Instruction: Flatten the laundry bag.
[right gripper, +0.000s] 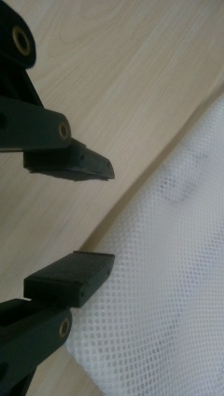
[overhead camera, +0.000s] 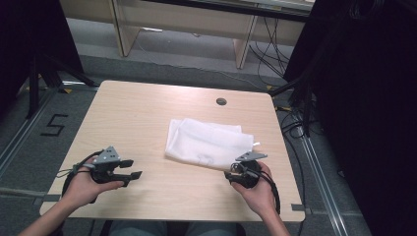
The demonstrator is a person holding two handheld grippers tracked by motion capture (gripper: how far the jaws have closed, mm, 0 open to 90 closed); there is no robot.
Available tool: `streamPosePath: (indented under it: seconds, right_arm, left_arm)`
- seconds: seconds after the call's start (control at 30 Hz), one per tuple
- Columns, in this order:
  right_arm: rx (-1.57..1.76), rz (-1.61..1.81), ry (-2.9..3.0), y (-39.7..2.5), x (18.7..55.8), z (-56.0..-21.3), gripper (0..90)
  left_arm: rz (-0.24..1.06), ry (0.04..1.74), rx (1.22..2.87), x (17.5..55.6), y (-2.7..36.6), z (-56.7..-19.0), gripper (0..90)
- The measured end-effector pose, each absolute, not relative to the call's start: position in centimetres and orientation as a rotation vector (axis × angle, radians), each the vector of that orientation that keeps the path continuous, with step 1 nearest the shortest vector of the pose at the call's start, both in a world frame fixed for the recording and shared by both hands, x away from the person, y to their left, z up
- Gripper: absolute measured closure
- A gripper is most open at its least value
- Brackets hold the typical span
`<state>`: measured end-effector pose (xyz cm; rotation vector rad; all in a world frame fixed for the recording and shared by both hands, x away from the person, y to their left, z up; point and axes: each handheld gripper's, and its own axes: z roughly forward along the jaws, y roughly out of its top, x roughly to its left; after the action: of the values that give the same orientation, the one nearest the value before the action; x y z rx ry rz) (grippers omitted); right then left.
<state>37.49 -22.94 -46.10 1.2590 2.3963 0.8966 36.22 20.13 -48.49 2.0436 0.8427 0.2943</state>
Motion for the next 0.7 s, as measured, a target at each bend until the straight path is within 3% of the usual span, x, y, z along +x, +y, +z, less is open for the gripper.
streamPosePath:
  seconds: [0.13,0.43,0.6,0.7]
  right_arm:
    - [1.283,0.889,2.405,-22.8,37.8,-46.4,53.6]
    - [1.269,0.864,2.359,-22.8,40.3,-45.5,54.3]
    - [1.255,0.812,2.354,-21.8,42.6,-45.2,63.6]
    - [1.297,0.810,2.363,-20.9,43.9,-45.4,64.8]
  left_arm:
    - [0.250,0.830,2.138,36.4,19.4,-49.8,43.0]
    - [0.273,0.821,2.124,36.2,19.9,-49.7,42.8]
    - [0.296,0.829,2.100,36.1,20.2,-49.5,43.0]
    - [0.288,0.824,2.114,36.2,20.2,-49.5,42.9]
